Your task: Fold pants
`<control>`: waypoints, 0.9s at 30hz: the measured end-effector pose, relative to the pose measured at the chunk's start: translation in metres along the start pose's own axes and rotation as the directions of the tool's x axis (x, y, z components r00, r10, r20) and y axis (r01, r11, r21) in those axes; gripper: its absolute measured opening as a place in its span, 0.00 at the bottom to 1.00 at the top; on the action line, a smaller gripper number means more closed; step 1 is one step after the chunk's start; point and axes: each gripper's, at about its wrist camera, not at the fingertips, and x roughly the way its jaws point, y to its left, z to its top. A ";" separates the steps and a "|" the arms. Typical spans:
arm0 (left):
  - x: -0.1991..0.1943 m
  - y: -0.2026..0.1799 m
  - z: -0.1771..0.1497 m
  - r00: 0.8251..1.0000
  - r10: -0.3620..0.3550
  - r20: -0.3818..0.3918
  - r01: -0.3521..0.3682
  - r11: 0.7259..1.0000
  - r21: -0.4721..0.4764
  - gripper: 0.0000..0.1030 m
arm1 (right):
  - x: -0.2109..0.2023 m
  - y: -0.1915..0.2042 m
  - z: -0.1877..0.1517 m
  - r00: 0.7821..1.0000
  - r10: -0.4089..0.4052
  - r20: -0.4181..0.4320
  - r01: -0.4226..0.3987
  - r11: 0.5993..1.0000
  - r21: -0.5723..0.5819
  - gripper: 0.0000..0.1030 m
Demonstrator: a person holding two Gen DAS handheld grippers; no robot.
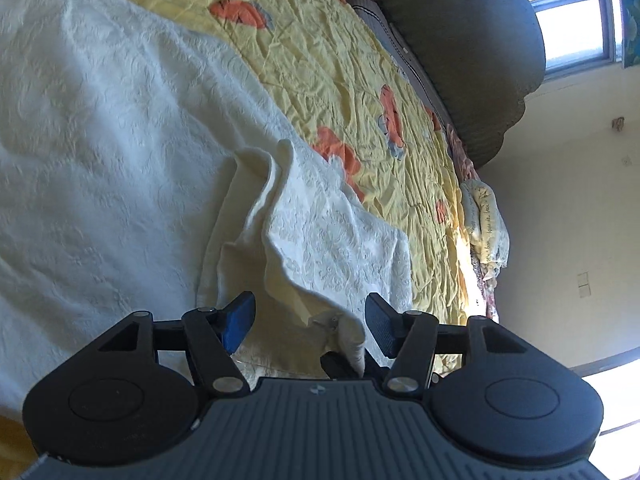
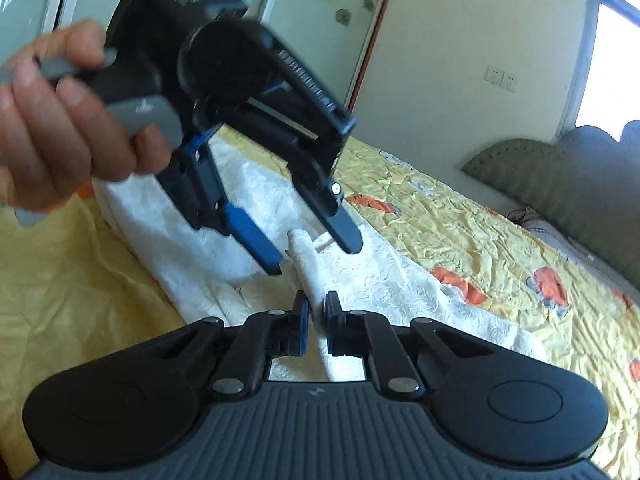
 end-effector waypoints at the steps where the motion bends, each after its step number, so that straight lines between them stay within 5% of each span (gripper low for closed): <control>1: 0.005 0.005 0.002 0.999 -0.030 -0.012 0.030 0.999 -0.044 0.61 | -0.003 -0.004 0.001 1.000 0.010 0.005 -0.011 1.000 0.026 0.08; 4: 0.018 0.017 0.008 0.997 -0.082 -0.006 0.080 0.986 -0.145 0.59 | -0.006 -0.011 0.002 0.998 0.052 0.025 -0.053 0.996 0.070 0.08; 7: 0.027 0.021 0.010 0.996 -0.089 -0.019 0.085 0.983 -0.161 0.20 | -0.009 -0.013 0.002 0.993 0.116 0.025 -0.118 0.989 0.084 0.08; 10: 0.028 0.021 0.009 0.996 -0.091 -0.007 0.089 0.985 -0.149 0.05 | -0.018 -0.028 0.006 0.994 0.079 0.081 -0.091 0.984 0.151 0.08; 13: 0.025 0.020 0.007 0.997 -0.076 0.035 0.080 0.988 -0.135 0.03 | 0.000 -0.044 0.008 1.000 -0.021 0.001 0.021 0.982 0.187 0.08; 16: 0.009 0.015 0.001 0.994 -0.020 0.106 0.028 0.997 -0.069 0.02 | 0.036 -0.041 0.000 0.991 -0.026 -0.130 0.049 0.983 0.176 0.08; 20: -0.017 0.006 -0.004 0.979 0.026 0.201 -0.032 0.999 0.028 0.01 | 0.050 -0.015 0.002 0.991 0.074 -0.109 -0.055 0.985 0.164 0.08; 25: -0.020 0.014 -0.002 0.989 0.007 0.145 -0.009 1.000 0.013 0.02 | 0.057 0.005 0.004 0.994 0.027 -0.105 -0.019 0.997 0.076 0.08; 26: -0.019 0.016 -0.003 0.990 0.004 0.143 -0.004 1.000 -0.001 0.18 | 0.051 0.001 0.005 0.996 0.011 -0.094 -0.003 0.996 0.088 0.08; 27: -0.020 0.017 -0.002 0.989 0.009 0.145 -0.007 1.000 -0.010 0.22 | 0.044 -0.001 0.005 0.997 -0.006 -0.081 0.013 0.996 0.092 0.10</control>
